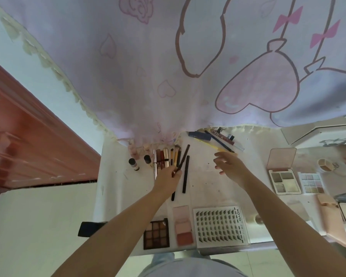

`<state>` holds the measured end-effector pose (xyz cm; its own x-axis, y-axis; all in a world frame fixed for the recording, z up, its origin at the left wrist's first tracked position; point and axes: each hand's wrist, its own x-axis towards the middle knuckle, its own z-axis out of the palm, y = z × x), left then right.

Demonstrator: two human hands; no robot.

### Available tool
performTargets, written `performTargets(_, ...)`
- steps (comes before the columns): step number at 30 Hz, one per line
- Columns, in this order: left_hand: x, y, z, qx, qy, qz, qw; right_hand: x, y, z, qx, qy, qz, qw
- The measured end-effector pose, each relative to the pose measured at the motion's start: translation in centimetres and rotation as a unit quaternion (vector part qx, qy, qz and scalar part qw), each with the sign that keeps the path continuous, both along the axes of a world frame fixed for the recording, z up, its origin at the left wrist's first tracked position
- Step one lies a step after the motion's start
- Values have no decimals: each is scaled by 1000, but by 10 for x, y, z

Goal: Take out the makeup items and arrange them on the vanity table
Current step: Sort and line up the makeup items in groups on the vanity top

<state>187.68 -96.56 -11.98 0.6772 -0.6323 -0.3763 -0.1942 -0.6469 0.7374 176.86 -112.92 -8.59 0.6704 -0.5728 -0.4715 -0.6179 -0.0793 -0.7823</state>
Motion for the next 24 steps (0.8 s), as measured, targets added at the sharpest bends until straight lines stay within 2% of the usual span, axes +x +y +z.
performTargets(2, 3, -4, -5, 48, 24, 2, 999, -5, -10, -8, -16, 38, 6, 999)
performTargets(7, 6, -16, -12, 162, -28, -64, 984, -8, -36, -24, -94, 103, 42, 989)
performTargets(13, 7, -30, -17, 266, -88, -117, 953, 6, -57, -43, -281, 189, 119, 933)
performTargets(15, 7, -34, -17, 277, -88, -117, 950, 12, -60, -48, -322, 204, 134, 915)
performTargets(19, 6, -38, -15, 287, -82, -121, 947, 23, -63, -54, -334, 247, 130, 900)
performTargets(24, 5, -31, -10, 243, -123, -110, 956, 24, -62, -54, -381, 257, 183, 869)
